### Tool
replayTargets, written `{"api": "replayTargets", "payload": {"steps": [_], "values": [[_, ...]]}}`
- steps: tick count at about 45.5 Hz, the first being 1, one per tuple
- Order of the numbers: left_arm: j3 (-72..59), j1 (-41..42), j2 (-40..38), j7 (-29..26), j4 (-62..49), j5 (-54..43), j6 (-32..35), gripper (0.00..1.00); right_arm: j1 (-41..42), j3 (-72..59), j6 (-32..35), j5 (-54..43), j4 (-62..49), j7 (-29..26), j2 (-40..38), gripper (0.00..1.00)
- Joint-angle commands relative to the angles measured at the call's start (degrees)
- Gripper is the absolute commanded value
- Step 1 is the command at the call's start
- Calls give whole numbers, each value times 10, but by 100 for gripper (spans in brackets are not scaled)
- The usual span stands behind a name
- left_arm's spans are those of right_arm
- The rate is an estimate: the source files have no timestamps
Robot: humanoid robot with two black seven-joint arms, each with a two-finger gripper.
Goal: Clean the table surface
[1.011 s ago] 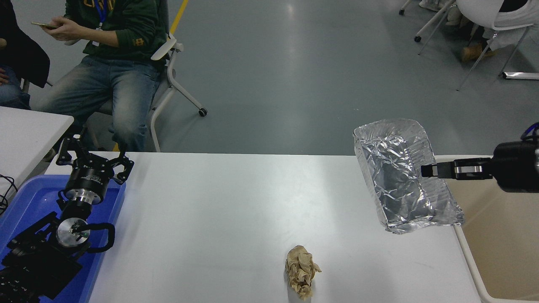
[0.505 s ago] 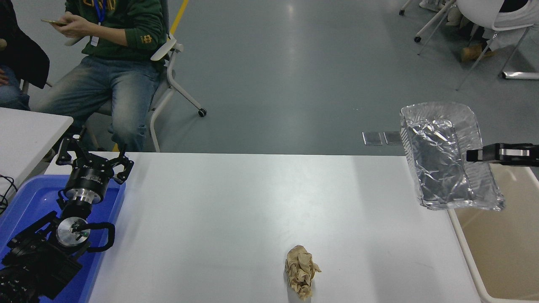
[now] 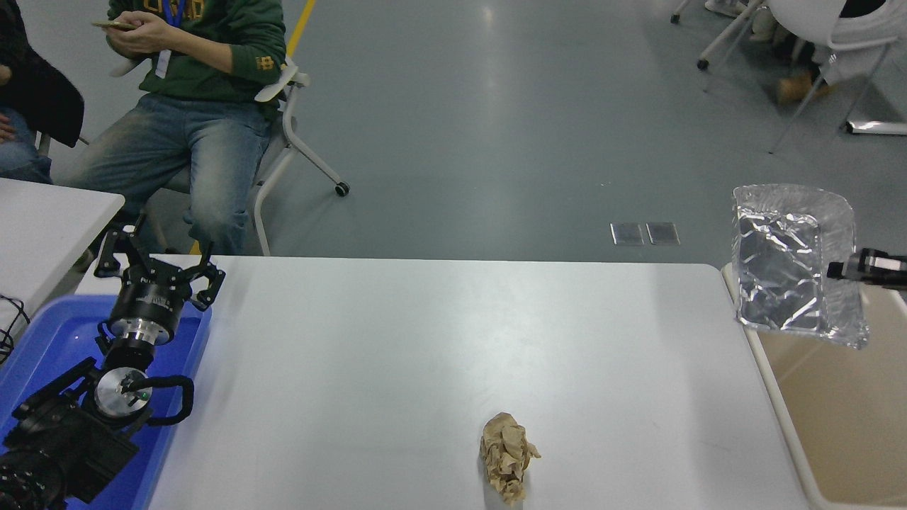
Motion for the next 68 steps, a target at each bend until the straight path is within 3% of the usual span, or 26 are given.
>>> {"api": "replayTargets", "payload": {"steps": [1,16,34,47,68], "values": [[0,-1,0,0,0,0,0,100,-38,-1,-14,0,-135,18,60,0],[0,0,0,0,0,0,0,100,-88,-21,-49,0,-283,56,127,0],[0,0,0,0,0,0,0,100,-103,-144,-113,2,-473,134,223,0],[0,0,0,0,0,0,0,100,-135,-231,-193,43,-525,131,271,0],[0,-1,0,0,0,0,0,100,-171,-352,-255,123,-612,118,348,0]]}}
